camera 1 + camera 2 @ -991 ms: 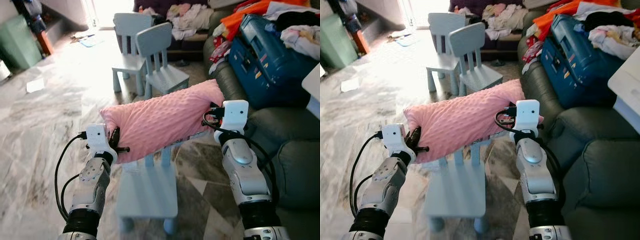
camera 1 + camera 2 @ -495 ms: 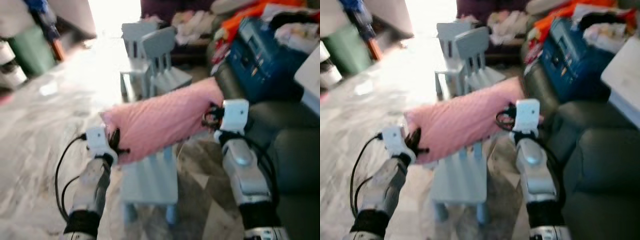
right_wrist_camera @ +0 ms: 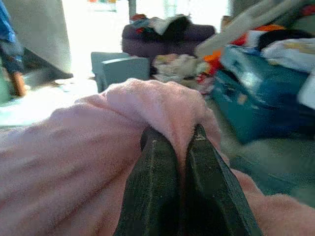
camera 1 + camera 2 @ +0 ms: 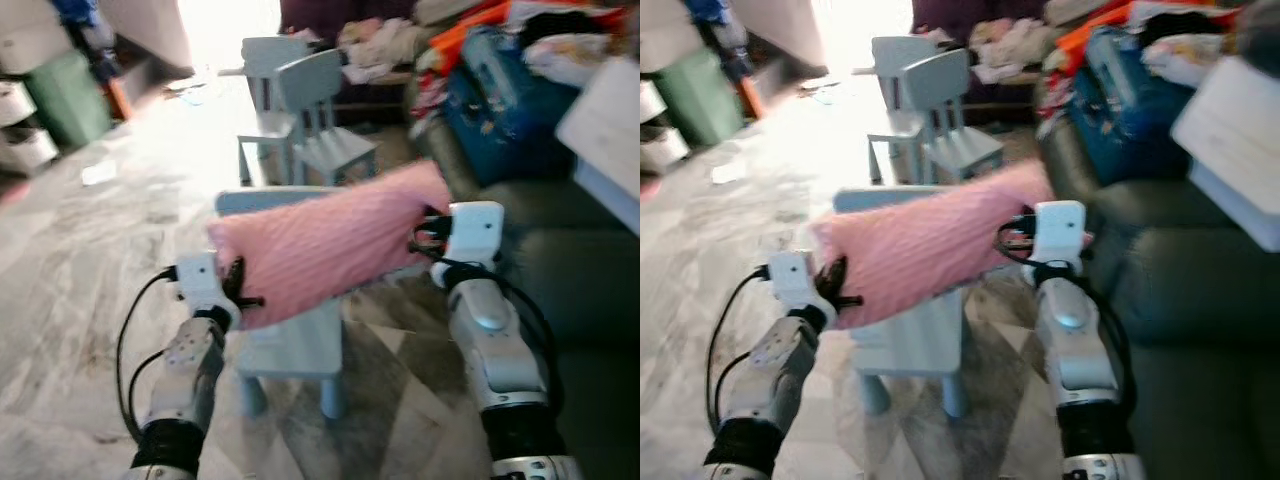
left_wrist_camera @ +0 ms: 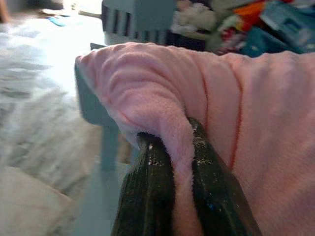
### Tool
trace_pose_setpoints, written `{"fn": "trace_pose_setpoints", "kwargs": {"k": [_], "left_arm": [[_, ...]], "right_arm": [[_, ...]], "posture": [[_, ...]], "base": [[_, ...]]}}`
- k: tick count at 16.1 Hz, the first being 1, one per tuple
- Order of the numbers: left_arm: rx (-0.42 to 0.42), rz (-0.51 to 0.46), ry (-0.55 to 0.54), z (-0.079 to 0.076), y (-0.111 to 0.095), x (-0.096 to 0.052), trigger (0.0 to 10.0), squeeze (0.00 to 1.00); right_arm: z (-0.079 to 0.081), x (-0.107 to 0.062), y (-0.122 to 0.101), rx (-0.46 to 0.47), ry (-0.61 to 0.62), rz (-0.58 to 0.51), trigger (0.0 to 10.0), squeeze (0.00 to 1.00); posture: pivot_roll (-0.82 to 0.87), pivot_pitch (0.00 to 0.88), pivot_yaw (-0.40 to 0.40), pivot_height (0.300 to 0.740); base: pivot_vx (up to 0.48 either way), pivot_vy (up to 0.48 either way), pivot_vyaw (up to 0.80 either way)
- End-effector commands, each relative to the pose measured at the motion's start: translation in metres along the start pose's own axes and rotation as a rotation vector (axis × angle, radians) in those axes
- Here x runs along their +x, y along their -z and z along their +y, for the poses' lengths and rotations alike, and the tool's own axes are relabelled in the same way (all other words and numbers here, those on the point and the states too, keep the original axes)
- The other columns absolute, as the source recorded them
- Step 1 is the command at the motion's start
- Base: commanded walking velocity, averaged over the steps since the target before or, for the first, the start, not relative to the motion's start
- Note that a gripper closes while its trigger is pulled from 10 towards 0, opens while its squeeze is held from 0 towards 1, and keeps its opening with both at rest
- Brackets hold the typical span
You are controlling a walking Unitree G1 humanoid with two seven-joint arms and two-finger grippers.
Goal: Move the pillow to the sofa
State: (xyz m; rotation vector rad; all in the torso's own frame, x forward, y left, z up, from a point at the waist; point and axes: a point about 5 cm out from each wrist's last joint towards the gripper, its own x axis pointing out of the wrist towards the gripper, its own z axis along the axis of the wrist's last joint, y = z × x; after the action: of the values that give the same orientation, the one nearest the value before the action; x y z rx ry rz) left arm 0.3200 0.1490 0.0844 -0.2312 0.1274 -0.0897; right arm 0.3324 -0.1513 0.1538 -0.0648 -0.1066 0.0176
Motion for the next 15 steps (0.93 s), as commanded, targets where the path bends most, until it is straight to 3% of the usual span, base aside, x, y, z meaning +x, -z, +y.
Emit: {"fn": "trace_pose_setpoints", "kwargs": {"k": [1,9,15], "left_arm": [[0.016,-0.003,-0.030,0.0099,-0.0026,-0.0015,10.0,0.00],[-0.009,-0.008,-0.016,0.0086,-0.0032,-0.0015,10.0,0.00],[-0.011,-0.008,-0.033,0.0160,-0.0066,-0.0011,10.0,0.00]], "right_arm": [[0.0056,0.0017,-0.0089,0.009,-0.010,-0.037,10.0,0.00],[0.0054,0.0015,-0.0082,0.005,-0.015,-0.031,10.0,0.00],[0.0092,0.0001,-0.0005,-0.002,-0.036,-0.006,10.0,0.00]], "posture": [[-0.15,0.000,0.062,0.740],[-0.15,0.000,0.059,0.740],[-0.13,0.000,0.051,0.740]], "base": [[-0.259,0.000,0.00],[-0.065,0.000,0.00],[0.000,0.000,0.00]]}}
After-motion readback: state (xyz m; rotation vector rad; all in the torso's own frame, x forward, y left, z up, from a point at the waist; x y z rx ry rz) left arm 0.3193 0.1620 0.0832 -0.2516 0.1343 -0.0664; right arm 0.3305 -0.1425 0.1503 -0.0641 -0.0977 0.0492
